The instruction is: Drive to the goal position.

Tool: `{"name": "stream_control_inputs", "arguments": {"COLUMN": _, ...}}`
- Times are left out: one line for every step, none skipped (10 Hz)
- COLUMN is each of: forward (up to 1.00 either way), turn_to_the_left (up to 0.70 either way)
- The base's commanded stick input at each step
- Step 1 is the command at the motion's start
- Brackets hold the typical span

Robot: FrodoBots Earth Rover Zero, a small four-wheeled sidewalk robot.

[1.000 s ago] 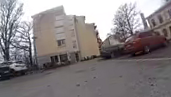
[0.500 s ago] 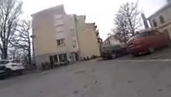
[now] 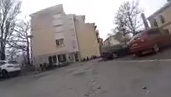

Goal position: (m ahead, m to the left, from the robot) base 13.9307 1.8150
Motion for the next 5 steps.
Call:
{"name": "stream_control_inputs", "arguments": {"forward": 1.0, "turn_to_the_left": 0.0}}
{"name": "stream_control_inputs", "arguments": {"forward": 1.0, "turn_to_the_left": 0.0}}
{"name": "stream_control_inputs", "arguments": {"forward": 1.0, "turn_to_the_left": 0.0}}
{"name": "stream_control_inputs", "arguments": {"forward": 1.0, "turn_to_the_left": 0.0}}
{"name": "stream_control_inputs", "arguments": {"forward": 1.0, "turn_to_the_left": 0.0}}
